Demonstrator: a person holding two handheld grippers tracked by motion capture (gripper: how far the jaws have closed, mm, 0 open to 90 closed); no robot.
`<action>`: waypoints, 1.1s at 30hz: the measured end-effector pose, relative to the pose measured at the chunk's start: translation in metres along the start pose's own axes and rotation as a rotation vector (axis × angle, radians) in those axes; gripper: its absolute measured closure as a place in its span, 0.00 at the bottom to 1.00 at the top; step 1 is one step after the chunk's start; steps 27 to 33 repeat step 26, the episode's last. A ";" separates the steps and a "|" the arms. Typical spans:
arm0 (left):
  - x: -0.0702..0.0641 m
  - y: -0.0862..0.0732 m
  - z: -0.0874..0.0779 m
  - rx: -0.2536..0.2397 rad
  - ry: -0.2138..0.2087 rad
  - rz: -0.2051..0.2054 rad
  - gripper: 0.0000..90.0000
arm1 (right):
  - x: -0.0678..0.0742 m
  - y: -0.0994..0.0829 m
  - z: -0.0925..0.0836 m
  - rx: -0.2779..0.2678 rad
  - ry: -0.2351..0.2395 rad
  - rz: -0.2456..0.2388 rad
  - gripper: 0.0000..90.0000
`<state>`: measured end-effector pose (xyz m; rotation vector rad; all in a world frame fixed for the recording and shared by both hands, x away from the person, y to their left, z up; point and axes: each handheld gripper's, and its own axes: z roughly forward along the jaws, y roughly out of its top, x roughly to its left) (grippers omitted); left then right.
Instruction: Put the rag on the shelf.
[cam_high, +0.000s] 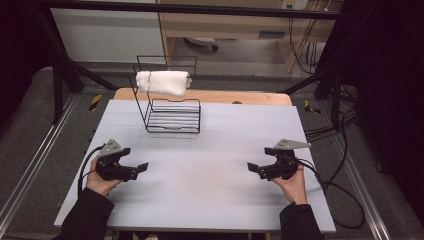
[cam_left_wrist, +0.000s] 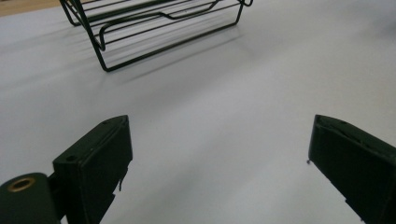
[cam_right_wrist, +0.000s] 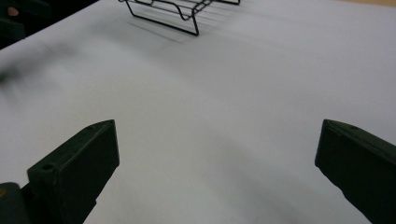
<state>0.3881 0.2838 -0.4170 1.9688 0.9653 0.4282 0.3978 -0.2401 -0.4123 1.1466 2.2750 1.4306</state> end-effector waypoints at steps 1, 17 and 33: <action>0.000 -0.002 0.000 0.002 -0.001 0.003 0.07 | -0.002 -0.005 -0.002 0.005 -0.002 0.006 0.00; -0.004 -0.020 -0.004 0.018 -0.004 0.025 0.07 | -0.016 -0.048 -0.026 0.027 -0.022 0.023 0.00; -0.004 -0.023 -0.004 0.020 -0.003 0.020 0.07 | -0.016 -0.050 -0.028 0.018 -0.023 0.017 0.00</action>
